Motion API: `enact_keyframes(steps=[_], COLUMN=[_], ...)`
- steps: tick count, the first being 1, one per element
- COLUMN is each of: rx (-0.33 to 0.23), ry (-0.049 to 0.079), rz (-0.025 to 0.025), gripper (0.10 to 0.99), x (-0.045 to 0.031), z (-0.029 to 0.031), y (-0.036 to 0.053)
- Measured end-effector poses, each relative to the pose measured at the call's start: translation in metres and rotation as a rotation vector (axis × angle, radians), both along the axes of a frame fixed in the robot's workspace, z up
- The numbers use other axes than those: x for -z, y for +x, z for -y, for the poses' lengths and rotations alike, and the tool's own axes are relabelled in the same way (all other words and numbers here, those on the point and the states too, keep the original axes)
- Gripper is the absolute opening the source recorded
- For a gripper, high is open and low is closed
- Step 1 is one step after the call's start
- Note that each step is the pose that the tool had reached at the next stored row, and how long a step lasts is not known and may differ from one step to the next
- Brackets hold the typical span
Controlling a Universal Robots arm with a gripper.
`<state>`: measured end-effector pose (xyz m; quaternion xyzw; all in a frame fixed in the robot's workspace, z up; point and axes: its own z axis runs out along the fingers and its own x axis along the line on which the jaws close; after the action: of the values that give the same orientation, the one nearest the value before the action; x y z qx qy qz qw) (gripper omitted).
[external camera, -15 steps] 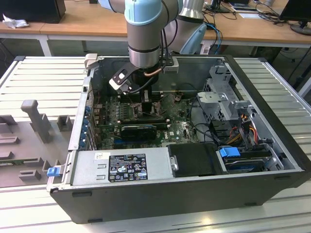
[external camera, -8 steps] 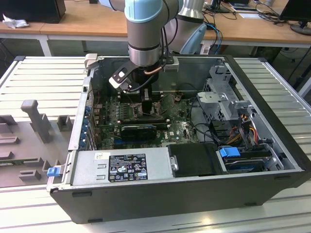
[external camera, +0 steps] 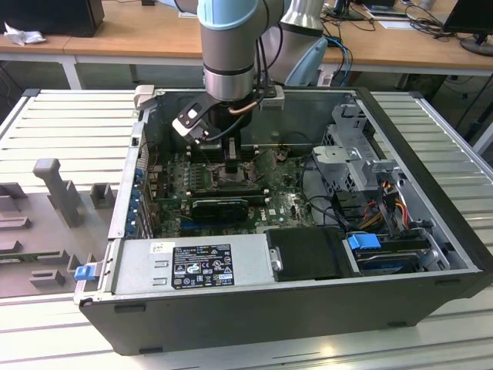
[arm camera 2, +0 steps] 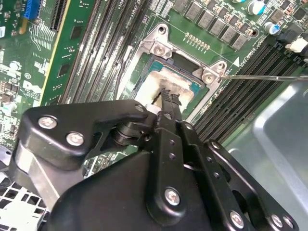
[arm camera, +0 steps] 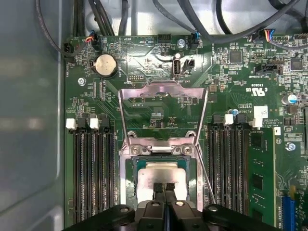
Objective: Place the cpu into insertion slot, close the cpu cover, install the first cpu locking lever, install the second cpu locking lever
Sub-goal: 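Place the cpu into insertion slot, then close the cpu cover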
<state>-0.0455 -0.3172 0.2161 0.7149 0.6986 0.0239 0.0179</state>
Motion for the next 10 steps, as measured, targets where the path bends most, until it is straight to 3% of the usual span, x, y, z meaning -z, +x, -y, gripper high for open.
enact_keyframes(steps=[4, 6, 8, 10], rx=[0.0, 0.0, 0.0, 0.0], ry=[0.0, 0.0, 0.0, 0.0], rz=[0.0001, 0.0, 0.0, 0.0], gripper=[0.106, 0.106, 0.106, 0.106], x=[-0.003, -0.0126, -0.0126, -0.0155], z=[0.0, 0.0, 0.0002, 0.0001], y=[0.0, 0.0, 0.0104, 0.0106])
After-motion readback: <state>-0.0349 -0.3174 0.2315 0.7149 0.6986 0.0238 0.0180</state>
